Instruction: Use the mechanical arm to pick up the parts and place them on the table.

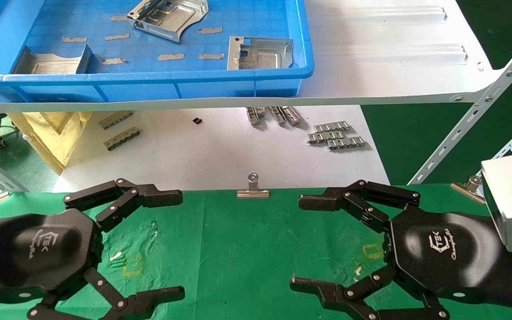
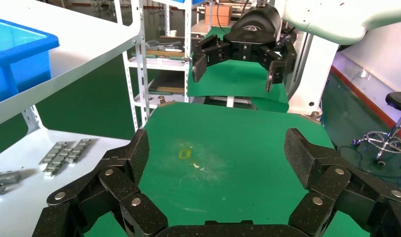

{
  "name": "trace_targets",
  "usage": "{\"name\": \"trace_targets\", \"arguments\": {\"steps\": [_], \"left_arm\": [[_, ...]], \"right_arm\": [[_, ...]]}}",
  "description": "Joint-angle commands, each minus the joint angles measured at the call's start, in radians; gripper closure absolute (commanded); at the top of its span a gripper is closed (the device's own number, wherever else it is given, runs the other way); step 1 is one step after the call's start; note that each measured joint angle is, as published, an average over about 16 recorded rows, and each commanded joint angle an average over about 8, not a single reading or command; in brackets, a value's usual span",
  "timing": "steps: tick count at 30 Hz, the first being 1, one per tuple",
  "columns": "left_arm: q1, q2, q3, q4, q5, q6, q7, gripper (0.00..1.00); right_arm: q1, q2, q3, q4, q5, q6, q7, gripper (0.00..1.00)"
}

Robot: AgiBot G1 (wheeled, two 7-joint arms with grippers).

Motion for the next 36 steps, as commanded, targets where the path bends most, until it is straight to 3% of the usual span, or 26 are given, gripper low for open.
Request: {"name": "trace_targets", "arguments": {"steps": [1, 24, 30, 36], "left_arm": [[0.0, 0.0, 0.0, 0.0, 0.0, 0.0, 0.0, 0.0], [-0.033, 0.004, -0.001, -0.006, 0.002, -0.004, -0.012, 0.0], [-0.232, 0.044, 0.016, 0.046, 0.08, -0.043, -0.055, 0.0], [-0.543, 0.166, 0.097, 0.299, 0.282, -0.09, -0.058, 0.0]], "right_arm": [[0.0, 0.0, 0.0, 0.0, 0.0, 0.0, 0.0, 1.0], [0.0, 0.0, 0.0, 0.0, 0.0, 0.0, 0.0, 1.0], [0.0, 0.0, 0.0, 0.0, 0.0, 0.0, 0.0, 1.0], [0.0, 0.0, -0.001, -0.001, 0.0, 0.0, 0.0, 1.0]]}}
